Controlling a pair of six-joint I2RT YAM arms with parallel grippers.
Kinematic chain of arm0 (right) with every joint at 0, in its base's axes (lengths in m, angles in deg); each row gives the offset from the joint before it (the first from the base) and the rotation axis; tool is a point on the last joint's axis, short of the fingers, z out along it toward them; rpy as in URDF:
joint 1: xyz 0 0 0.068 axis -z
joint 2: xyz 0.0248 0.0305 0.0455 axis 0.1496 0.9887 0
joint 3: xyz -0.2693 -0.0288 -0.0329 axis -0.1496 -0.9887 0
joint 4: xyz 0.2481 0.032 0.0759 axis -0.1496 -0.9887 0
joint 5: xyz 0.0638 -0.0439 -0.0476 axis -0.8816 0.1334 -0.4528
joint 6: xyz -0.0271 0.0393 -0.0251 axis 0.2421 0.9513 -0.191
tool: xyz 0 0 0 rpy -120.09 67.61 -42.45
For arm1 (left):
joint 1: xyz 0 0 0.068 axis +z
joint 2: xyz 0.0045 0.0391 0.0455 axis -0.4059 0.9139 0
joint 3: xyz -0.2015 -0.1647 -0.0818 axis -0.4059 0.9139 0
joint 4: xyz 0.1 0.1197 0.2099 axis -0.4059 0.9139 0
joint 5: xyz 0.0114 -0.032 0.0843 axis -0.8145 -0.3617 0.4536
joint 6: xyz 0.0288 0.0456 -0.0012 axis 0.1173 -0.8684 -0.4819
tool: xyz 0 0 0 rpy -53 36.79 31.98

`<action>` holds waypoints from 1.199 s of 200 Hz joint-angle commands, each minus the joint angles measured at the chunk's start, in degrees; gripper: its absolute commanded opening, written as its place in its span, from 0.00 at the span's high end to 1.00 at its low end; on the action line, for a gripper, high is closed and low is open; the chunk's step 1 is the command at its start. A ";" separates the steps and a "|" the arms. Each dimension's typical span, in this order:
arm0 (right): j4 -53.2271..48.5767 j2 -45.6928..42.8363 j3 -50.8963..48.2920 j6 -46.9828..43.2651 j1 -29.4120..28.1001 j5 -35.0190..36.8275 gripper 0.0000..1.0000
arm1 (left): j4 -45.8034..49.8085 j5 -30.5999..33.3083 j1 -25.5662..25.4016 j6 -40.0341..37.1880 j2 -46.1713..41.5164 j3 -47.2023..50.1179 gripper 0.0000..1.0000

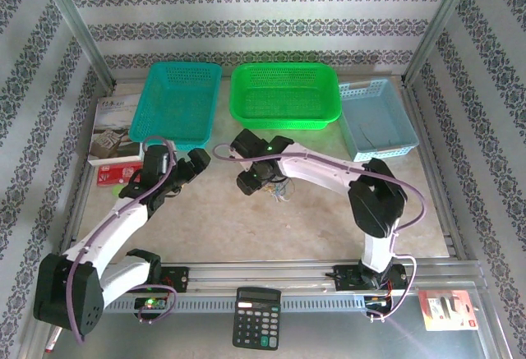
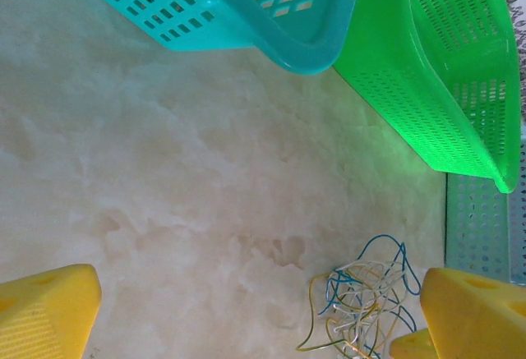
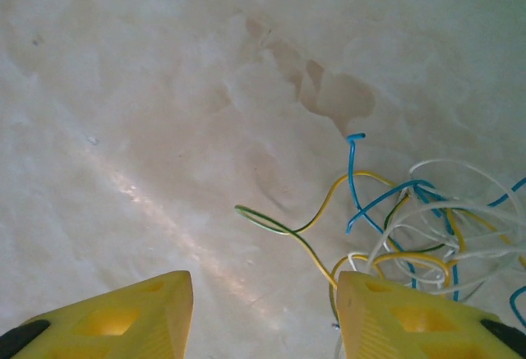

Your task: Untangle the cables

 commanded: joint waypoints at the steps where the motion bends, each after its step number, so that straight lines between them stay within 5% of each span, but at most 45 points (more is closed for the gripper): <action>1: -5.93 3.03 3.71 -4.82 -1.17 4.20 0.49 | -2.70 -3.14 1.61 -0.46 0.96 -1.70 0.00; 101: -8.87 11.69 10.94 -8.02 -1.23 7.03 0.54 | -4.74 -5.17 3.27 -0.64 3.07 -2.16 0.00; 129: -9.34 13.37 12.84 -8.98 -1.12 7.61 0.63 | -4.73 -5.33 3.40 -0.70 3.08 -2.42 0.00; 162: -9.49 13.32 14.88 -9.72 -1.00 7.65 1.00 | -4.81 -5.69 3.48 -0.85 3.23 -2.62 0.00; 240: -3.15 1.71 12.41 -4.77 2.72 -0.39 1.00 | -7.66 -10.50 3.49 -0.29 4.80 -4.32 0.00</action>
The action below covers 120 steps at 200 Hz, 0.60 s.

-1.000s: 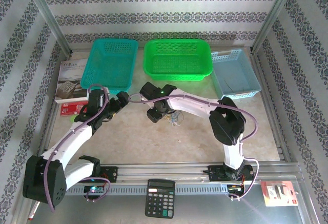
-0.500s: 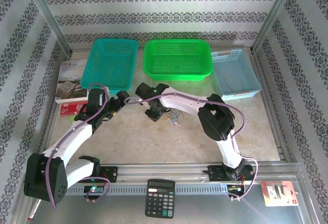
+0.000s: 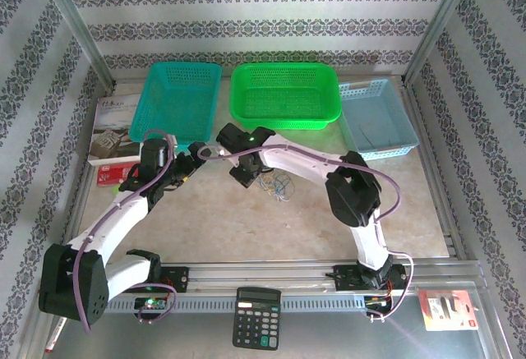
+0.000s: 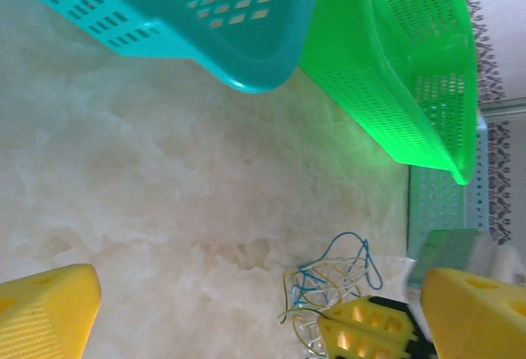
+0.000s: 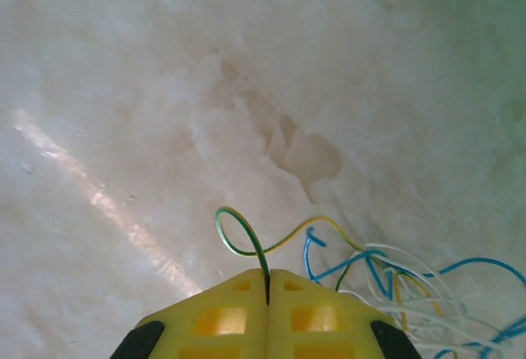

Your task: Untangle the cables

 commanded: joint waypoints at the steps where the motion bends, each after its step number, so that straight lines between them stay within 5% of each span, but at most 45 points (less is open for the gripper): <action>1: 4.17 -7.18 -1.46 3.47 2.46 -5.24 1.00 | -3.73 -3.32 0.91 -0.02 1.05 -2.30 0.00; 55: 15.17 -13.43 -10.11 11.86 8.35 -17.23 1.00 | -11.69 -9.94 0.70 2.11 5.40 -2.15 0.00; 120: 15.51 -13.16 -13.15 12.47 10.19 -21.11 1.00 | -20.59 -14.41 -1.79 0.57 8.44 0.56 0.04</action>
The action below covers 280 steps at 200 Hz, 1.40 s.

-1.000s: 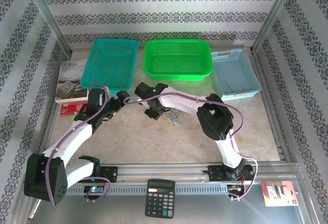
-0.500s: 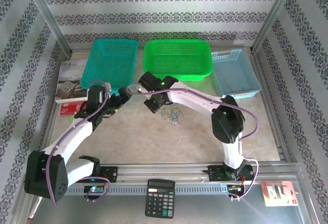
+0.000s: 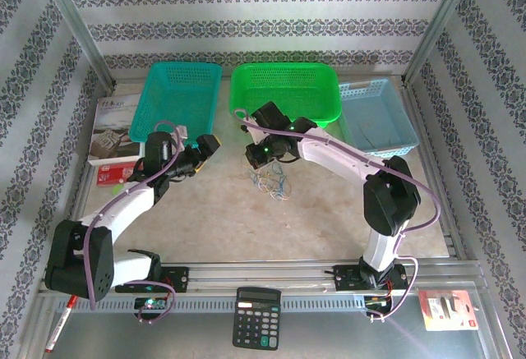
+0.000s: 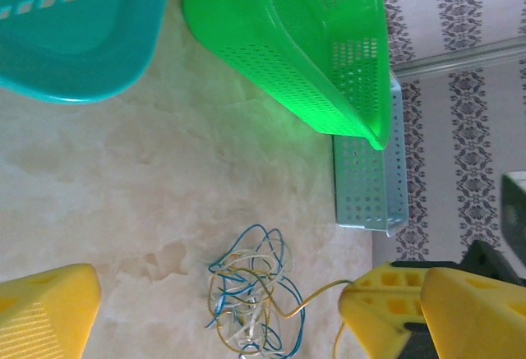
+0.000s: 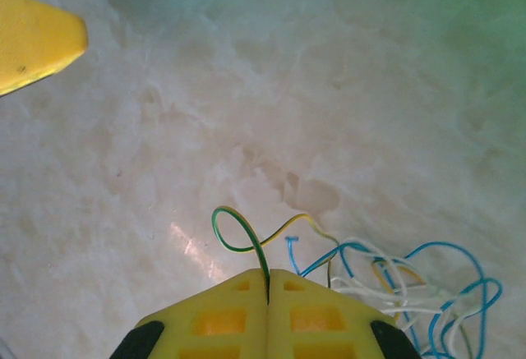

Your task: Untangle the cables

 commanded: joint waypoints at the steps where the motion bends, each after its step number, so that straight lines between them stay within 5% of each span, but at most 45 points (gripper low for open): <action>1: 0.88 -0.33 -0.38 0.67 0.74 -3.43 1.00 | -5.77 -2.92 -1.54 -1.83 0.32 1.05 0.04; 69: -7.00 -1.76 1.02 -7.07 5.27 -10.41 1.00 | 2.06 1.96 -10.41 -21.19 2.19 -2.22 0.18; 122: -10.49 -2.80 1.47 -10.52 7.69 -13.20 1.00 | -1.67 1.27 -14.06 -27.62 8.50 -6.20 0.34; 229: -10.02 -3.51 0.48 -10.44 8.67 -14.92 1.00 | -10.16 -6.06 -15.50 -26.93 17.11 -9.66 0.45; 280: -9.19 -3.60 0.05 -9.94 8.70 -15.61 1.00 | -14.43 -8.27 -15.86 -24.50 19.56 -10.00 0.62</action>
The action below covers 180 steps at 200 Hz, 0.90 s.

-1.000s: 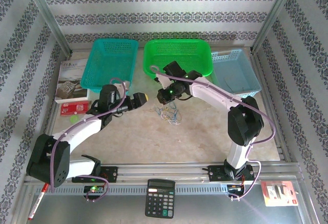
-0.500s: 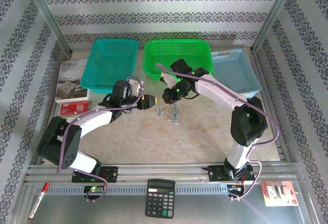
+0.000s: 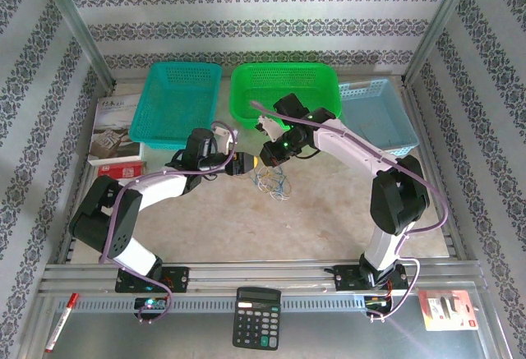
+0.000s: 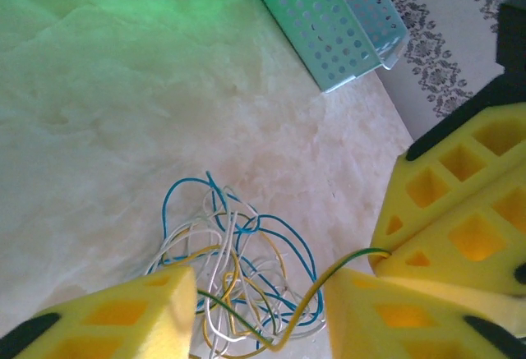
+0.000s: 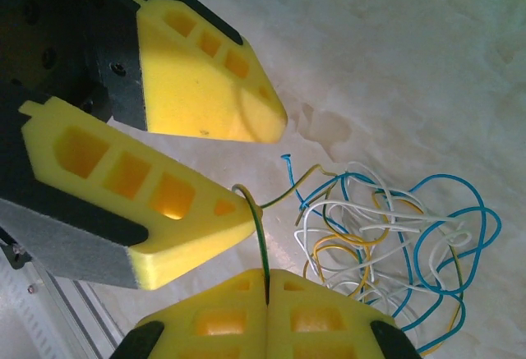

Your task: Untangle the cables

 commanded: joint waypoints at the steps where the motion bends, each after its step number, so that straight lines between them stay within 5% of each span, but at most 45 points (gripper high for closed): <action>1: 0.19 -1.83 0.10 -0.46 0.53 -2.04 1.00 | -5.54 -2.40 -1.06 1.20 1.34 -1.68 0.63; 59: 1.24 -2.55 -0.48 0.37 0.94 -2.22 0.97 | -9.37 -3.57 -1.42 4.29 2.82 -1.42 1.00; 89: 4.27 -6.19 -2.81 3.76 2.67 -1.49 0.63 | -12.11 -1.40 -1.43 8.36 1.76 0.12 1.00; 137: 18.81 -20.40 -16.25 21.07 7.25 4.68 0.47 | -14.68 7.81 -1.41 16.55 -0.67 3.80 1.00; 180: 32.38 -31.40 -29.22 35.55 5.70 10.57 0.34 | -15.69 13.27 -1.37 24.29 -1.39 5.40 1.00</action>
